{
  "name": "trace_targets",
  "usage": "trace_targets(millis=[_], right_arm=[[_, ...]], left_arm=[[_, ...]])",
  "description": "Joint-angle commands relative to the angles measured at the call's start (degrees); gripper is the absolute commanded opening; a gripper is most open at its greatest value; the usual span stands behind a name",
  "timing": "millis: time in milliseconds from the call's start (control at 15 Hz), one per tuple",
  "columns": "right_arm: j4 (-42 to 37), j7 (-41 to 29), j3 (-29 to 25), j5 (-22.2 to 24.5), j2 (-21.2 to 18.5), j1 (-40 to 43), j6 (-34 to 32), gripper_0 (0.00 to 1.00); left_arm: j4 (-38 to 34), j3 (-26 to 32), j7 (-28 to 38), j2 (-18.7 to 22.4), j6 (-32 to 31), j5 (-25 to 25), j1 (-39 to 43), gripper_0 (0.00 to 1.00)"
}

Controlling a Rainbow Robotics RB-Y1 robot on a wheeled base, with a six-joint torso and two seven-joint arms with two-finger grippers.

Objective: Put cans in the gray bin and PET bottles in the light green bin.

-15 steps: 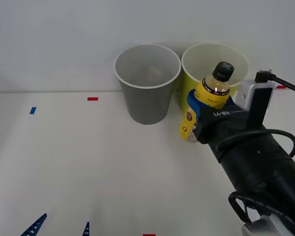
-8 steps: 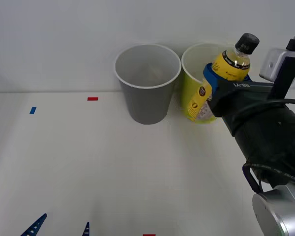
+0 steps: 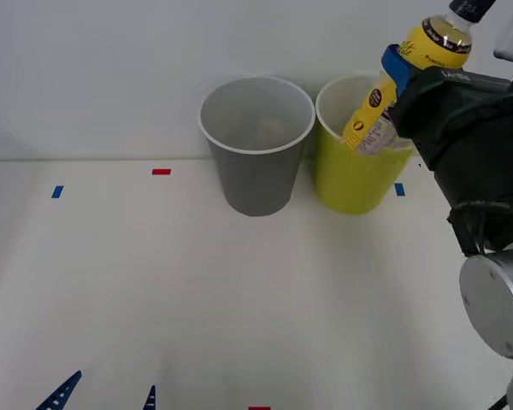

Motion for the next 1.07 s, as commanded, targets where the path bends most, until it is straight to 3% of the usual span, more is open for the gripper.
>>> trace_targets(millis=[67,333,600,1067], right_arm=[[5.33,1.89,-4.79,-2.57,0.72,-5.73,-0.09,0.06],[12.62,10.77,-12.26,-8.73,1.68,-12.94,0.0,0.06],[19.13,11.29,-14.9,-8.02,1.68,-16.98,-0.35,0.05],[29.59,13.14,-15.78,-7.14,2.12,-20.67,-7.56,0.05]], left_arm=[[0.0,0.0,0.0,0.0,0.0,0.0,0.0,1.0],[0.0,0.0,0.0,0.0,0.0,0.0,0.0,1.0],[0.0,0.0,0.0,0.0,0.0,0.0,0.0,1.0],[0.0,0.0,0.0,0.0,0.0,0.0,0.0,1.0]])
